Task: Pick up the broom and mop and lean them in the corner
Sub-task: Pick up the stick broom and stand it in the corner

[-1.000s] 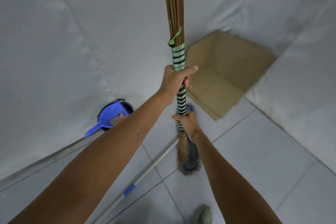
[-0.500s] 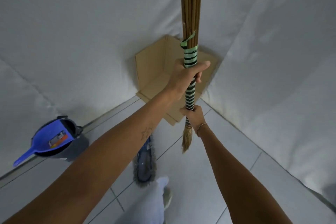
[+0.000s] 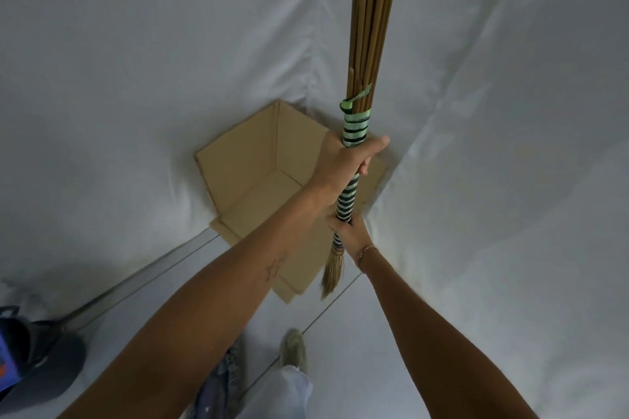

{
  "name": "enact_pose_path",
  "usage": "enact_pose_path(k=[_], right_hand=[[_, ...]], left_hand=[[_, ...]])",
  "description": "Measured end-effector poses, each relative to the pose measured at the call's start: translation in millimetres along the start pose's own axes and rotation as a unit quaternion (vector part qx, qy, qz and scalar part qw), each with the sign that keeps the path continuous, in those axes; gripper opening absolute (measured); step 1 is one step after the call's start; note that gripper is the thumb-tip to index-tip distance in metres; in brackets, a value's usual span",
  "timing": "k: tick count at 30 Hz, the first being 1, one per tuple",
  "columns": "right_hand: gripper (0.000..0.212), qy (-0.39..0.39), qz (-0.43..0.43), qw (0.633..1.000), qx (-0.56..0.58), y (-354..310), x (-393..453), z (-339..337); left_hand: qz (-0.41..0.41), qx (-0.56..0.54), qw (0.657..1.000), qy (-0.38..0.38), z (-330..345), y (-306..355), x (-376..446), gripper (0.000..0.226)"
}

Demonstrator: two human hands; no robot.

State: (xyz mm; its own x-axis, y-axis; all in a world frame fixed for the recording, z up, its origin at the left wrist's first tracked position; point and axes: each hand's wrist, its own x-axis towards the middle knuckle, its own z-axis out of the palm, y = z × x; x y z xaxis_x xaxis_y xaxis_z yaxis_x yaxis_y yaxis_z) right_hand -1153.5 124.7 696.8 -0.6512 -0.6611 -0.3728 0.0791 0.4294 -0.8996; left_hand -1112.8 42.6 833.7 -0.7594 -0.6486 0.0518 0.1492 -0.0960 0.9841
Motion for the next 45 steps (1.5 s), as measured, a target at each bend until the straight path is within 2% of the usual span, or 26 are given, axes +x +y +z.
enact_pose_path(k=[2,7,9,13,17,20,22,29,34,38,45], right_hand=[[0.055,-0.015,0.005,1.0,-0.02,-15.1,32.4,-7.6],[0.061,-0.06,-0.002,0.99,-0.126,-60.1,122.3,-23.1],[0.065,-0.077,-0.01,0.989,-0.127,-76.9,166.9,-25.4],[0.064,-0.128,-0.006,0.978,-0.166,-104.9,242.1,-25.6],[0.049,-0.151,-0.023,0.965,-0.213,-136.2,334.4,-21.4],[0.052,-0.166,-0.02,0.952,-0.255,-144.3,383.7,-11.3],[0.053,-0.163,-0.017,0.948,-0.273,-143.2,400.5,-8.1],[0.05,-0.193,-0.002,0.942,-0.274,-128.6,511.6,44.8],[0.027,-0.187,0.021,0.949,-0.253,-84.9,595.5,93.6],[0.04,-0.189,0.062,0.946,-0.257,-41.9,650.4,130.4],[0.04,-0.173,0.093,0.947,-0.256,30.2,720.8,184.5]], left_hand=[[0.006,0.009,1.0,0.006,-1.3,2.0,34.6,0.036],[0.016,0.057,0.998,0.012,-7.6,7.8,124.7,0.032],[0.017,0.096,0.995,0.021,-11.1,6.5,164.6,0.032],[0.001,0.145,0.989,0.037,-25.7,-4.4,233.3,0.029],[-0.004,0.144,0.982,0.123,-50.0,-18.6,313.9,0.028],[-0.004,0.184,0.966,0.184,-66.2,-29.6,351.7,0.027],[-0.005,0.203,0.962,0.184,-76.6,-36.7,365.5,0.026],[-0.075,0.215,0.954,0.194,-139.0,-96.5,465.0,0.028],[-0.11,0.221,0.952,0.179,-191.2,-165.1,529.9,0.033],[-0.137,0.235,0.947,0.172,-242.0,-232.4,562.8,0.039],[-0.149,0.273,0.94,0.141,-299.6,-336.4,598.5,0.035]])
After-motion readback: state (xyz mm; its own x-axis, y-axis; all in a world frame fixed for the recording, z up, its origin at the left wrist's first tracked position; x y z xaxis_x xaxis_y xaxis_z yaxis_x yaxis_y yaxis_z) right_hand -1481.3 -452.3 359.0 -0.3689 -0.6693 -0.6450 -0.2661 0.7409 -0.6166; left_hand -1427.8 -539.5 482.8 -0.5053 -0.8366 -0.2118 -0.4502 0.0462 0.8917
